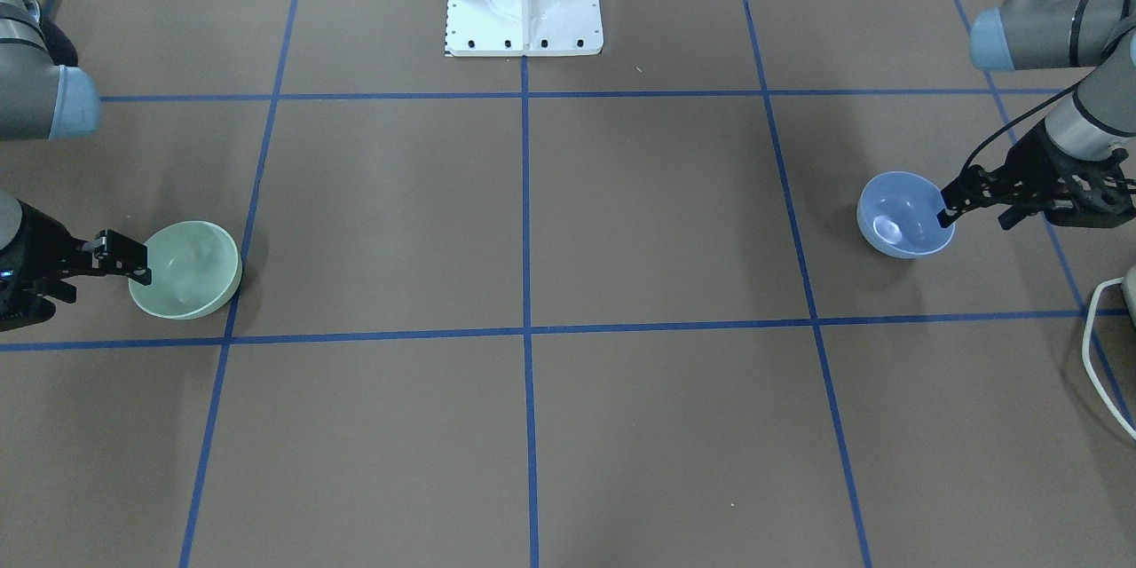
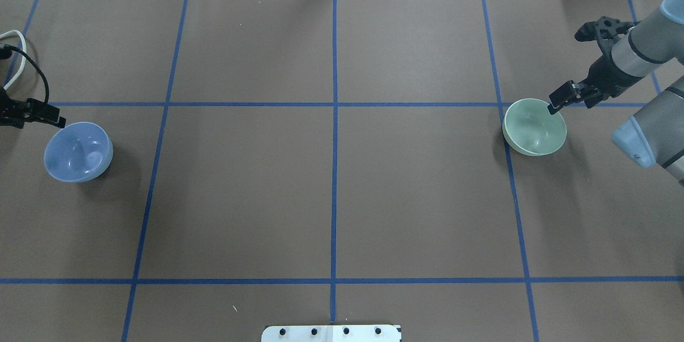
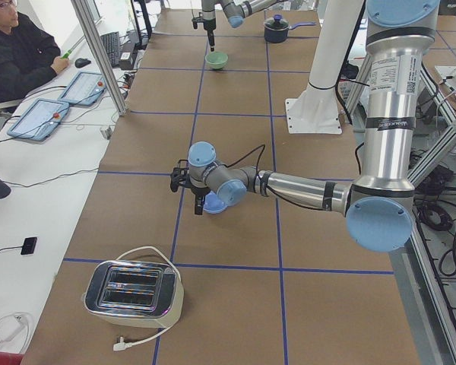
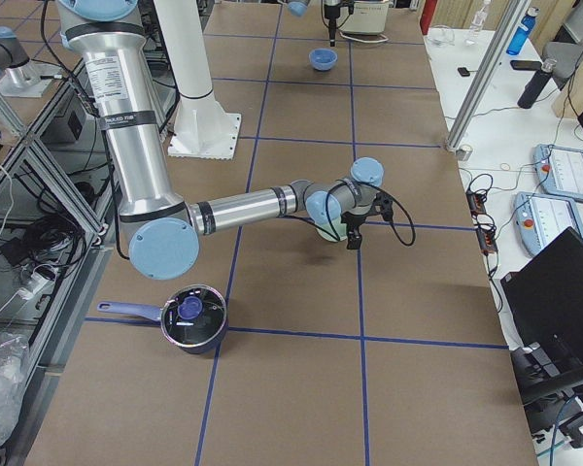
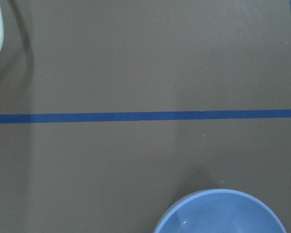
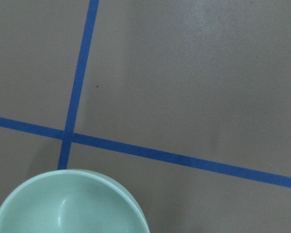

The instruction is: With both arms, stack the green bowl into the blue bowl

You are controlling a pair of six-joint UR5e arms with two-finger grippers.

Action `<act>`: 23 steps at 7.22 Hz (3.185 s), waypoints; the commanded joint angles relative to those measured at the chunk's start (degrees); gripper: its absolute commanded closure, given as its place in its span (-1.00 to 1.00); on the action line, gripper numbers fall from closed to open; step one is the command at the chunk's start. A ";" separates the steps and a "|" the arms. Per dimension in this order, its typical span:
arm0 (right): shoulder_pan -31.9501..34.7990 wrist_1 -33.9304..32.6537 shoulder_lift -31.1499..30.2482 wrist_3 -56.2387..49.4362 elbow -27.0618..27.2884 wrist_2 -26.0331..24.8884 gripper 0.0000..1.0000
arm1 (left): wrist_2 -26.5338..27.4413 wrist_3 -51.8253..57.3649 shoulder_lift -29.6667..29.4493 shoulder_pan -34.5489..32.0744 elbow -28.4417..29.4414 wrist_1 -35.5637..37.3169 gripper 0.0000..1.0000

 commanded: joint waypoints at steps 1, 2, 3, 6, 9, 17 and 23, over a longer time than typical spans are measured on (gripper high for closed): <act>-1.20 0.38 -1.29 -0.06 0.04 -0.15 -0.99 | 0.40 -0.37 -0.29 1.75 2.93 -4.23 -0.95; -1.47 0.56 -1.82 0.03 0.13 -0.15 -0.99 | 0.49 -1.85 -0.29 2.19 5.65 -8.19 -0.95; -2.08 0.64 -2.18 -0.06 0.13 -0.24 -0.99 | 0.49 -2.12 -0.20 2.55 7.94 -11.53 -0.95; -3.05 0.65 -1.92 0.03 0.13 -0.50 -0.98 | 0.49 -3.70 -0.29 3.95 8.75 -12.80 -0.94; -3.05 0.47 -1.57 0.03 -0.04 -0.33 -0.37 | 0.75 -3.53 -0.20 3.96 8.49 -13.93 -0.39; -3.06 -0.06 0.89 6.36 -0.31 -0.07 1.00 | -0.29 -3.26 -0.46 3.96 6.92 -13.59 1.00; -1.82 -10.43 15.12 23.64 4.70 4.15 1.00 | 4.75 -26.78 -26.17 17.79 3.65 4.66 1.00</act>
